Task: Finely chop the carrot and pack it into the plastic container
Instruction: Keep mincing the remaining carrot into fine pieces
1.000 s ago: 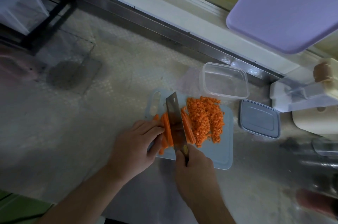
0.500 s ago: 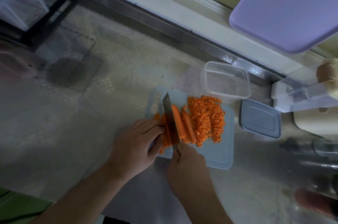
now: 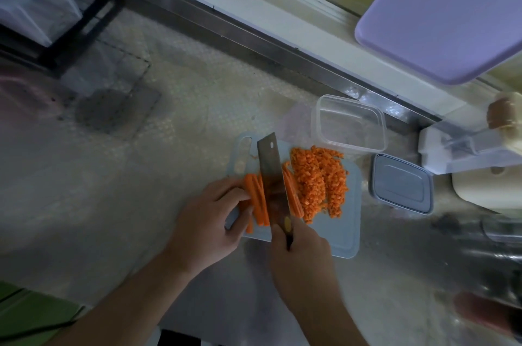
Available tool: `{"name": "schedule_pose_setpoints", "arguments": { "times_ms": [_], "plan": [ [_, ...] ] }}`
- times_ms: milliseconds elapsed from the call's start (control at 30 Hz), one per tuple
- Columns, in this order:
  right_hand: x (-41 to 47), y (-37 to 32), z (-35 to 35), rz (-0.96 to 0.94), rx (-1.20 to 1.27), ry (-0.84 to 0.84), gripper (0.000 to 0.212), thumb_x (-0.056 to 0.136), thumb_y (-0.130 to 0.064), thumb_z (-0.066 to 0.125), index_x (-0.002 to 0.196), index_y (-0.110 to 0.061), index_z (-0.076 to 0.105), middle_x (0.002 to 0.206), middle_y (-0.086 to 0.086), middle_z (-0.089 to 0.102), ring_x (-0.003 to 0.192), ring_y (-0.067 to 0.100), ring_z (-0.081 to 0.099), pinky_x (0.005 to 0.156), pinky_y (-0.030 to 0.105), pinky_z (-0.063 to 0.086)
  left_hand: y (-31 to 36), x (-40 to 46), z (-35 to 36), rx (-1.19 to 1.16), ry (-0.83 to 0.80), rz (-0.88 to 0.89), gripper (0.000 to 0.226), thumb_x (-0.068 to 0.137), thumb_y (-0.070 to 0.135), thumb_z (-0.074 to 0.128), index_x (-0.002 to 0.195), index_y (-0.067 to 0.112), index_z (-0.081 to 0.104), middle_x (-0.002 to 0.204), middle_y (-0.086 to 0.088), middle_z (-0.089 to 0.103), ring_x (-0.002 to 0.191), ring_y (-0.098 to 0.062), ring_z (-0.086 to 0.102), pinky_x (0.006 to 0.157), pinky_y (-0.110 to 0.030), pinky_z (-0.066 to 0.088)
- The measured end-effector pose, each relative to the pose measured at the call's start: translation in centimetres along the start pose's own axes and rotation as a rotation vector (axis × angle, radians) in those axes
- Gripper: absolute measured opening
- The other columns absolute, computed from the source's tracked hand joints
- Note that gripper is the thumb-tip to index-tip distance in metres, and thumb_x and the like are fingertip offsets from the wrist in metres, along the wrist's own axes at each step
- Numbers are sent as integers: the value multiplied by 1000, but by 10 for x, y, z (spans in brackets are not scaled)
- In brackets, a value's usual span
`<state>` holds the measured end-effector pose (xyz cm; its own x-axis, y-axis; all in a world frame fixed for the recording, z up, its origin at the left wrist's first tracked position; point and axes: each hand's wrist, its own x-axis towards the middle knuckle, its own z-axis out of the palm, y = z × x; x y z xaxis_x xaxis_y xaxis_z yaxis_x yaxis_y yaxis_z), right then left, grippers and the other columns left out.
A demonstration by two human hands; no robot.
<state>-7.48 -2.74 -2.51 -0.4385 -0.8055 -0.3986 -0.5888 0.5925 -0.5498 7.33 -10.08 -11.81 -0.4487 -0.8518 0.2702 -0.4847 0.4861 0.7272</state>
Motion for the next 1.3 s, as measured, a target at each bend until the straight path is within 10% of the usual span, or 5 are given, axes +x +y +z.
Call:
{"name": "schedule_pose_setpoints", "arguments": {
  "times_ms": [1300],
  "plan": [
    [3, 0, 14, 64, 2, -35, 36, 103, -24, 50, 68, -30, 46, 67, -15, 59, 65, 1, 54, 55, 14, 41, -1, 1, 2, 118, -36, 94, 10, 96, 18, 72, 104, 18, 77, 113, 10, 71, 105, -12, 64, 92, -19, 49]
  ]
}}
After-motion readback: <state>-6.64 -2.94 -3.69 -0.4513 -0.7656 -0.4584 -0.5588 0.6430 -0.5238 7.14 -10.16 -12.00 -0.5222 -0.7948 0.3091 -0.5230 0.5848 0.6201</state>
